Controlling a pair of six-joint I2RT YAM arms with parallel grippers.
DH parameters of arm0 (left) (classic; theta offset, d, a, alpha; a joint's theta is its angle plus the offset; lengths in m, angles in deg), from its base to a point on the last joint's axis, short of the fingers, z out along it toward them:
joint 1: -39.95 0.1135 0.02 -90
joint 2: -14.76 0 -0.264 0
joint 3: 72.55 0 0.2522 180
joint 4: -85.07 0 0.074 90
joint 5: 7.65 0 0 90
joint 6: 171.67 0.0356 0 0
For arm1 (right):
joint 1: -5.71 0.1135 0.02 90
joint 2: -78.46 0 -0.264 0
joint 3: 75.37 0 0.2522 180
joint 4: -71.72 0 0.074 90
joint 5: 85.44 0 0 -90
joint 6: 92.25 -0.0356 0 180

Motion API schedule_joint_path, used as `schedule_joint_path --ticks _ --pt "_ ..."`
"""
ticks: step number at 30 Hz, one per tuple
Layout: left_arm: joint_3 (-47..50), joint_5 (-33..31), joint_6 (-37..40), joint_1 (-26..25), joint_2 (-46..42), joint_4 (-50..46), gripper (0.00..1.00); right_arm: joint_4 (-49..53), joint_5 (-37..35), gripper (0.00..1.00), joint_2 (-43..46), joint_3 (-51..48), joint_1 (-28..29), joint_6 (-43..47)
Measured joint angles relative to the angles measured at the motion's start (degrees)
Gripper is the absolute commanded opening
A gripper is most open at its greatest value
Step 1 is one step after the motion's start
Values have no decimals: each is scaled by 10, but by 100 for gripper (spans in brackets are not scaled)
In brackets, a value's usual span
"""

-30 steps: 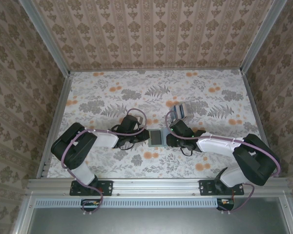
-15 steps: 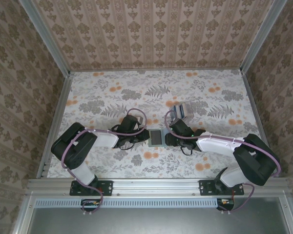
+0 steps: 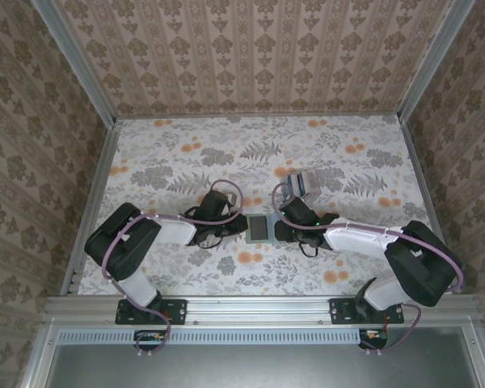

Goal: Put the credit cards into the card holder
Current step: Flip over the card slot in the card holder.

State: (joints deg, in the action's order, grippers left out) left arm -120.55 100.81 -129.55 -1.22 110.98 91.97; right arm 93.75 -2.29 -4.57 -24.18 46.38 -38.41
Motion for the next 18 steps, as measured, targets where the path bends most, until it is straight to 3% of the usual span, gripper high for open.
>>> schedule_joint_path --ticks 18 --pt "0 2 0 0 2 4 14 -40 39 43 10 -3 0 -2"
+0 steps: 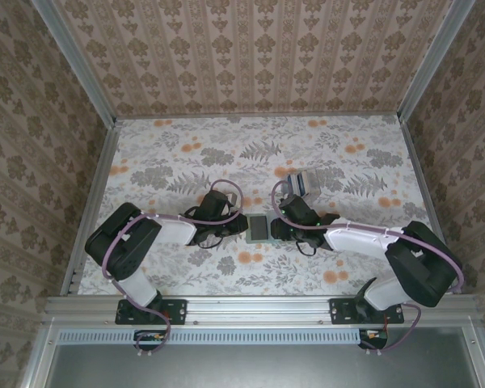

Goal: Put the credit cards into the card holder
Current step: Flip over the card slot in the card holder.

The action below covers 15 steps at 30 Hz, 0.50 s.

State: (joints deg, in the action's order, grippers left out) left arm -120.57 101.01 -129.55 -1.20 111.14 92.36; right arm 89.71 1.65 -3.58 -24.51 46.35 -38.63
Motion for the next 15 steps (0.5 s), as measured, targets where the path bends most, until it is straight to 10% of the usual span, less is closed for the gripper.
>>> schedule_joint_path --ticks 15 --pt "23 8 -8 3 -7 49 21 -145 125 47 -17 -36 5 -33"
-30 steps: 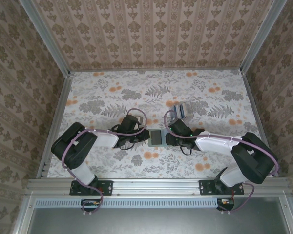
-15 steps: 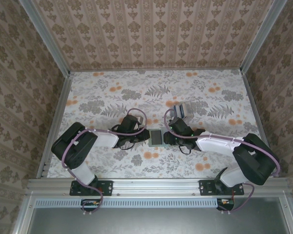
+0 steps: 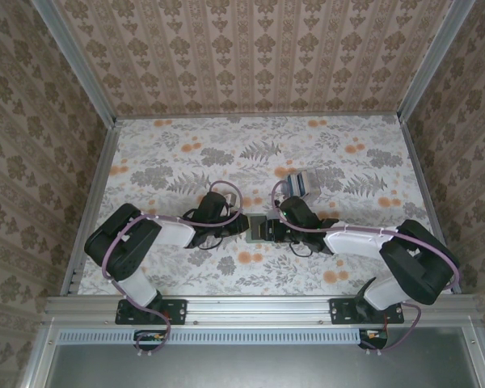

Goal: Put the credit cards into the card holder
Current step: Flip over the card slot in the card holder.

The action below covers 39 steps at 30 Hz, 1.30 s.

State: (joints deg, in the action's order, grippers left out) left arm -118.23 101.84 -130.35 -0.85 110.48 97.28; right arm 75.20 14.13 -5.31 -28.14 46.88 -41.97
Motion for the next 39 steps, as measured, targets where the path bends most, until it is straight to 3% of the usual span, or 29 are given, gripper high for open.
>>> schedule_joint_path --ticks 13,18,24,30,39 --pt "17 23 -16 7 0 46 34 -26 42 55 -24 0 15 -2" --pt "24 28 -19 8 0 63 37 29 7 59 46 0 14 22" --pt "28 39 -27 8 -1 78 51 100 -63 61 109 1 -5 46" --pt "37 48 -31 7 -9 100 64 205 -122 61 110 43 -66 82" --pt "46 48 -32 5 -15 120 68 260 -135 65 86 160 -198 154"
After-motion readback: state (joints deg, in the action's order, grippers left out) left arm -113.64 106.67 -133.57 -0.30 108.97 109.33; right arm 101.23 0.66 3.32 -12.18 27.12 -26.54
